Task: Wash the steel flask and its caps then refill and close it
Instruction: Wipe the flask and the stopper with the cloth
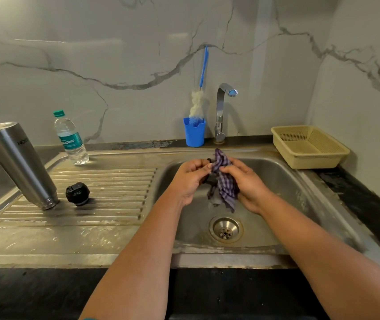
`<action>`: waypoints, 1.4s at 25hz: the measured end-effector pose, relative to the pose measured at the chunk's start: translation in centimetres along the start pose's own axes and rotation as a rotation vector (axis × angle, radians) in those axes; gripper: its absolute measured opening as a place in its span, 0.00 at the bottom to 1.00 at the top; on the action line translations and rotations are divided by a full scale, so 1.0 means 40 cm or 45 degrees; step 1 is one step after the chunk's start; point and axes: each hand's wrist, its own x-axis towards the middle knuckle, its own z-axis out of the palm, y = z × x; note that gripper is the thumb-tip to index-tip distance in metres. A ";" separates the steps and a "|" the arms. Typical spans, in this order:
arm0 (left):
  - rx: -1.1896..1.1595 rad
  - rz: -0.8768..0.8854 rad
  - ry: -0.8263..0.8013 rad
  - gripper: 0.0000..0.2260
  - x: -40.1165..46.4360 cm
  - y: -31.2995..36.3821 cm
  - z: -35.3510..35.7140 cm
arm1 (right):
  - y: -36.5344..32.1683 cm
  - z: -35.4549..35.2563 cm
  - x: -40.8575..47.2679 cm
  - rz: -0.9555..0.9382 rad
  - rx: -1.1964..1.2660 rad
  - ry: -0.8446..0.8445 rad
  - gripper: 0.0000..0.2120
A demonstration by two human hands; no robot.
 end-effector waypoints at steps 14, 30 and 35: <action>0.283 0.115 -0.068 0.09 -0.001 -0.018 0.015 | -0.024 -0.039 -0.001 0.357 0.351 -0.130 0.20; 0.591 0.192 0.048 0.08 -0.012 -0.018 0.059 | -0.031 -0.052 -0.003 0.158 -0.106 0.157 0.20; 0.159 -0.063 0.190 0.08 -0.008 -0.022 0.053 | -0.018 -0.053 0.017 -0.418 -1.134 0.033 0.27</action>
